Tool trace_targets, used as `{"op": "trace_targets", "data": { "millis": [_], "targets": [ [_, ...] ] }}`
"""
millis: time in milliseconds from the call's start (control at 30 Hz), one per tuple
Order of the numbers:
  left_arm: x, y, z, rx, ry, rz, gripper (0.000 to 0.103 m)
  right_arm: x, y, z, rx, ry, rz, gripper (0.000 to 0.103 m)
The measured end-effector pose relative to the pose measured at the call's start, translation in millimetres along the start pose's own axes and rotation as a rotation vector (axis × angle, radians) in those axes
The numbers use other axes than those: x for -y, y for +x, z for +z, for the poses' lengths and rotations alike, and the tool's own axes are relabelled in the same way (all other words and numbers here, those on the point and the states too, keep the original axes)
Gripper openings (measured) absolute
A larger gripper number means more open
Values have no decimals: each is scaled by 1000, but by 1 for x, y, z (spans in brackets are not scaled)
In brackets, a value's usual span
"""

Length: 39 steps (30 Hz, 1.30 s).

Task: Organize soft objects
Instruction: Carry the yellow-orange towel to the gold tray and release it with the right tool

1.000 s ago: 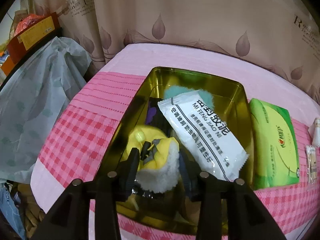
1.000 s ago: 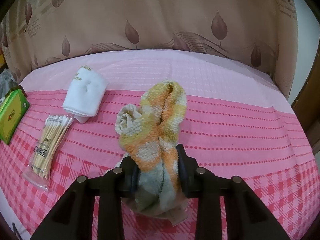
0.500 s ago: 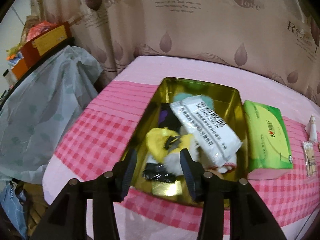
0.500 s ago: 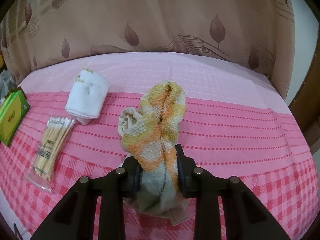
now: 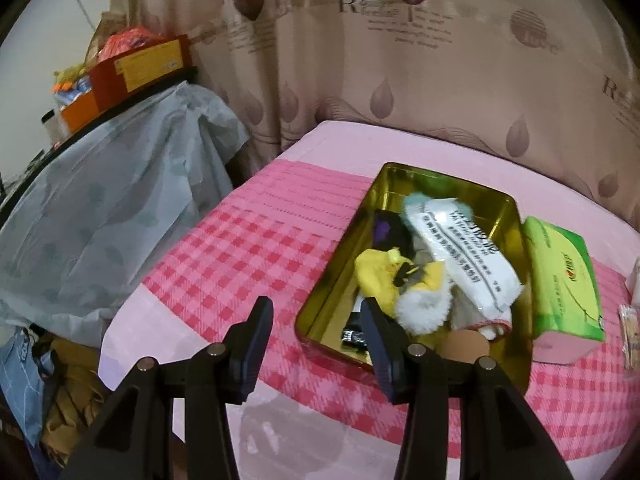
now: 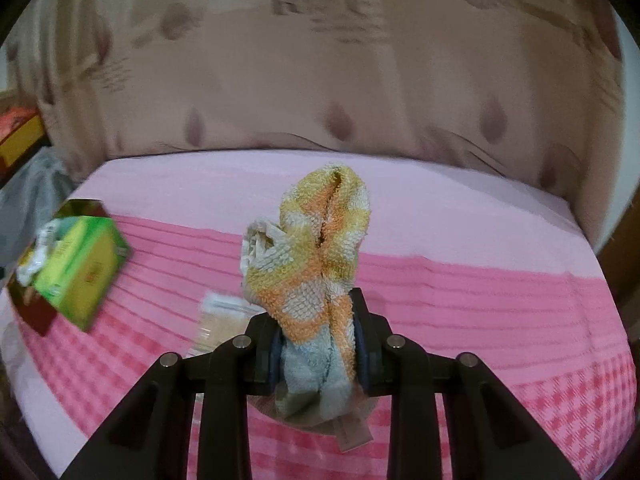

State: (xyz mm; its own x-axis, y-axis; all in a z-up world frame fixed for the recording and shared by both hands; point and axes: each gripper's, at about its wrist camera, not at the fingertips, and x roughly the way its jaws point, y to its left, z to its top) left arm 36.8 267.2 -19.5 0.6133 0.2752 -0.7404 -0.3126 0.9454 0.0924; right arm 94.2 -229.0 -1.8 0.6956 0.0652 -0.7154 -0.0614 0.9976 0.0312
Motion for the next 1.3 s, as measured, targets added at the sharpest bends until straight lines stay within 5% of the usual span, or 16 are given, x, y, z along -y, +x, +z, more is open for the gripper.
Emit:
{"op": "trace_targets", "data": {
  "millis": [700, 1067, 1300],
  "targets": [
    [-40, 5, 1, -16, -173, 49, 46, -257, 27, 67, 5, -303, 363, 26],
    [-45, 10, 0, -31, -190, 51, 46, -343, 72, 78, -61, -370, 403, 26],
    [-44, 12, 0, -34, -190, 48, 46, -361, 93, 86, -83, -351, 393, 27]
  ]
}}
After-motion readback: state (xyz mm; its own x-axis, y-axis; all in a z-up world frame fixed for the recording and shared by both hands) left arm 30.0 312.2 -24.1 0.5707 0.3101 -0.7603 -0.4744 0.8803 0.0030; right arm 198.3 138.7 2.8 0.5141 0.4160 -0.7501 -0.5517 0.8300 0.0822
